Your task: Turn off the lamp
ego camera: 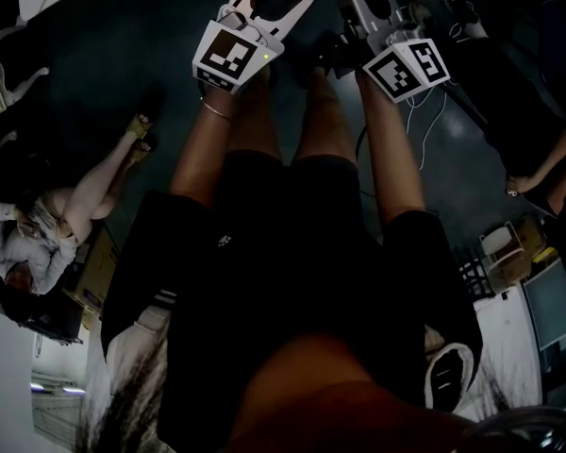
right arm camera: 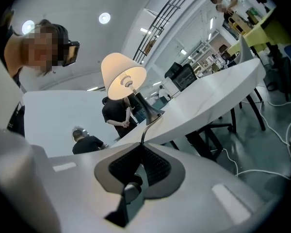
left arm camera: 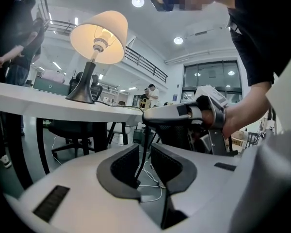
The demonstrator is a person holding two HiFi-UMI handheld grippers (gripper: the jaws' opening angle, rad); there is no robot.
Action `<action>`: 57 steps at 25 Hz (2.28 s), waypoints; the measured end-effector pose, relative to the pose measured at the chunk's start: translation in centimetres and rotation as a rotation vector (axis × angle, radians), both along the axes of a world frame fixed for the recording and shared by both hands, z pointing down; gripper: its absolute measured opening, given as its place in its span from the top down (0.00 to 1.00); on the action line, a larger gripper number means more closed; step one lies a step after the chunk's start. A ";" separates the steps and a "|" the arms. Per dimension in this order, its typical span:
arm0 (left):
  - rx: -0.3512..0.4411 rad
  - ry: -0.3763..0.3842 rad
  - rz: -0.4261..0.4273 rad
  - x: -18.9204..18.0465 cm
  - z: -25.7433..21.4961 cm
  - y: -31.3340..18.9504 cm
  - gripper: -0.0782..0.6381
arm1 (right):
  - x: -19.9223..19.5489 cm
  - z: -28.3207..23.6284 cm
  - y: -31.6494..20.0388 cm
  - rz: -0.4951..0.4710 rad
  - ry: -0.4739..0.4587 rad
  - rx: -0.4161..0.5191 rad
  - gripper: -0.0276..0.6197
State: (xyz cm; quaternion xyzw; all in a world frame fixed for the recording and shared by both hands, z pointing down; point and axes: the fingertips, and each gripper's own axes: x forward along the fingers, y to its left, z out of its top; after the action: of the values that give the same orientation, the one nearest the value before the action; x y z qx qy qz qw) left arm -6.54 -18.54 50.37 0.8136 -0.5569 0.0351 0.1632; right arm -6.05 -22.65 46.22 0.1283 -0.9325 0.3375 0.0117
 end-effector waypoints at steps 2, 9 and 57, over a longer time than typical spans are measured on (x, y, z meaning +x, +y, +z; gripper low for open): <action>-0.003 -0.004 0.009 0.1 0.2 -0.1 0.81 | 0.0 -0.6 0.0 -0.003 -0.029 -0.027 0.93; 0.009 -0.005 0.035 1.1 0.1 -1.2 0.81 | 0.6 -2.2 -0.3 0.014 -0.131 -0.129 0.93; 0.152 0.079 0.102 2.0 -7.6 -1.5 0.86 | 3.3 2.5 2.1 0.072 0.135 0.072 0.77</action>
State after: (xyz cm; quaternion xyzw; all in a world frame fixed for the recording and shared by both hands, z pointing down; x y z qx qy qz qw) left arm -4.51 -20.05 42.75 0.8516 -0.5090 -0.0310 0.1210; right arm -2.78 -20.51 48.71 0.1845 -0.9358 0.2947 0.0577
